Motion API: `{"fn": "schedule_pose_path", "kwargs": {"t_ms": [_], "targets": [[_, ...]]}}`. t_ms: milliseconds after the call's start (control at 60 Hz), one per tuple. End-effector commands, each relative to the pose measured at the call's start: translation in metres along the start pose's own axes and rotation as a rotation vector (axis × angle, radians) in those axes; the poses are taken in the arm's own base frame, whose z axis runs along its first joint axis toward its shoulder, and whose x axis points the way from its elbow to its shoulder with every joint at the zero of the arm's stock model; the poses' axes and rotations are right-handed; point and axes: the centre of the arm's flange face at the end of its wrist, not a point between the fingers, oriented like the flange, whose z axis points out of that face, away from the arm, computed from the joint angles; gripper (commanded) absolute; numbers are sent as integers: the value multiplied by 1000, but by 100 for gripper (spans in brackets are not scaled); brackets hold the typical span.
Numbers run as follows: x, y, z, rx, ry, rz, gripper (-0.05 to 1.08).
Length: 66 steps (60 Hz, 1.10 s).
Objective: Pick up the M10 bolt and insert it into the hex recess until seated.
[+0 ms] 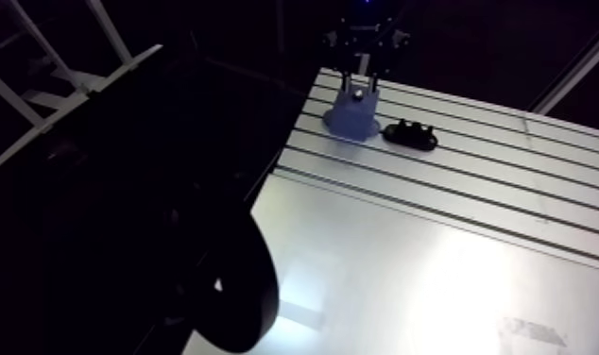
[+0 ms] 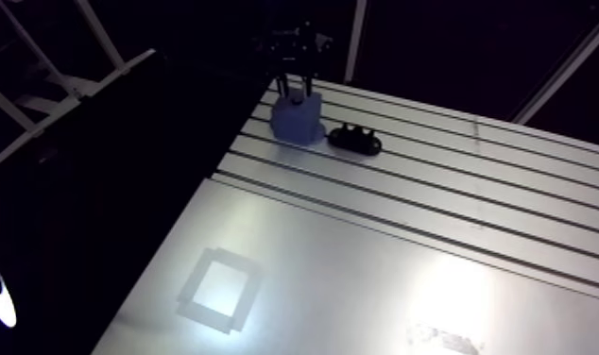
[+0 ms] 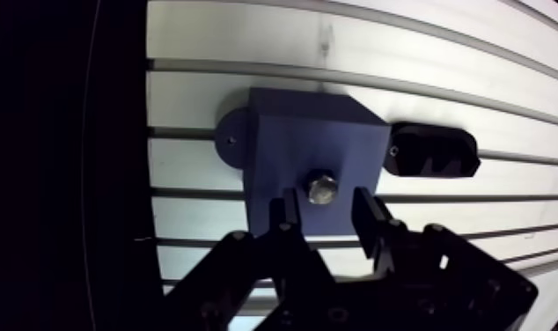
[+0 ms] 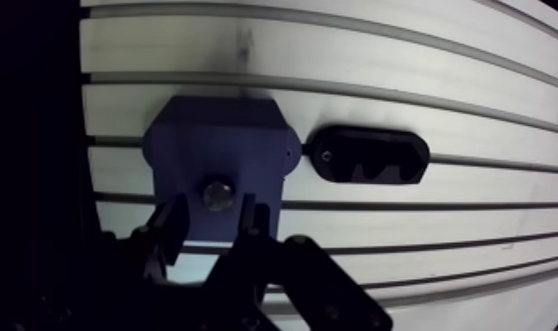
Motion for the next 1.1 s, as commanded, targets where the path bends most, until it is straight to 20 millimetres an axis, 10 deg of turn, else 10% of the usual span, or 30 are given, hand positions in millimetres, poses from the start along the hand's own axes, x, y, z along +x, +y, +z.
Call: {"fn": "schedule_pose_path", "kwargs": {"t_ms": [17, 1100], "targets": [[0, 0, 2, 1, -3, 0, 56], [3, 7, 2, 27, -8, 2, 56]]}}
